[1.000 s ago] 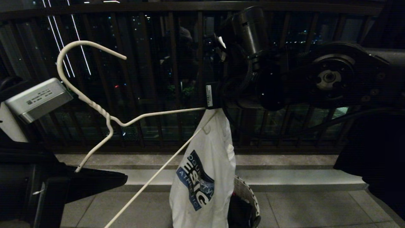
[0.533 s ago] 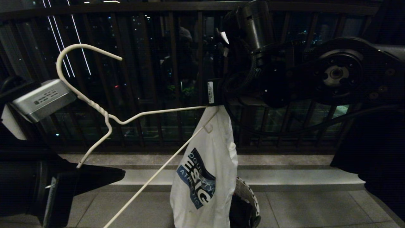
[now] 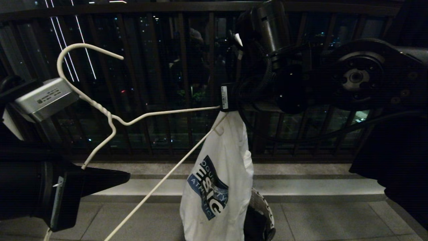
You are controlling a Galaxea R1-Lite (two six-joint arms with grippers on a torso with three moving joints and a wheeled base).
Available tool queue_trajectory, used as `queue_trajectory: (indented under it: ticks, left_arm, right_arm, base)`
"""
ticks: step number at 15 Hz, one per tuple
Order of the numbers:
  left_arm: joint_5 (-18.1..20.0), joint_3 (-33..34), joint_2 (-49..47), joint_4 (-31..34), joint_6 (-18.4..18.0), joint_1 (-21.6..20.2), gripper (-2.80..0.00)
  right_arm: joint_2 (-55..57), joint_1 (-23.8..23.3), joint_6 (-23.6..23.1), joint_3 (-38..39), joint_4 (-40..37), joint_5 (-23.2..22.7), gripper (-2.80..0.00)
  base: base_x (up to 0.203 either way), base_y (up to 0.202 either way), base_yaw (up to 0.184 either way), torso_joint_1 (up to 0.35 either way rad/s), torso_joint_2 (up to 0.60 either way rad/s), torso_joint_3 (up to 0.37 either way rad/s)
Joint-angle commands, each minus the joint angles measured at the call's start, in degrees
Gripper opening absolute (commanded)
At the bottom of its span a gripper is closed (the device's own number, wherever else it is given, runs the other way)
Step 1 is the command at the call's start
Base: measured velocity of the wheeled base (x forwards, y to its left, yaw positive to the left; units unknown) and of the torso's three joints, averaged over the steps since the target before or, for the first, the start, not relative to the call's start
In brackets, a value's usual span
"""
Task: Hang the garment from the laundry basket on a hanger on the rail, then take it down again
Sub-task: Hang the clothes on the clothes rack
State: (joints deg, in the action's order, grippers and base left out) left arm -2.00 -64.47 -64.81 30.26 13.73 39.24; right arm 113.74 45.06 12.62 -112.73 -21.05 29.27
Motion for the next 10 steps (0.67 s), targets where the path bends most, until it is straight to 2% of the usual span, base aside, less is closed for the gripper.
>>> queue_trajectory:
  ticks: [1, 4, 7, 10]
  left_arm:
    - [-0.02, -0.22, 0.4, 0.24, 0.07, -0.29, -2.8]
    - [-0.2, -0.22, 0.29, 0.24, 0.16, -0.3, -2.8]
    - [-3.94, -0.22, -0.05, 0.22, 0.07, -0.39, -2.8]
    - [-4.42, -0.22, -0.4, 0.15, 0.16, -0.39, -2.8]
  right_arm:
    - [-0.36, -0.21, 0.04, 0.05, -0.46, 0.52, -2.8]
    - [-1.32, -0.59, 0.13, 0.39, -0.57, 0.76, -2.8]
    - [-2.38, -0.33, 0.23, 0.59, -2.95, 0.95, -2.8]
    - [-2.49, 1.22, 0.56, 1.42, -3.38, 1.1, -2.8]
  base:
    - [0.0, 0.0, 0.0, 0.0, 0.0, 0.0]
    - [0.0, 0.0, 0.0, 0.0, 0.0, 0.0]
    - [0.0, 0.0, 0.0, 0.0, 0.0, 0.0]
    - [0.0, 0.0, 0.0, 0.0, 0.0, 0.0]
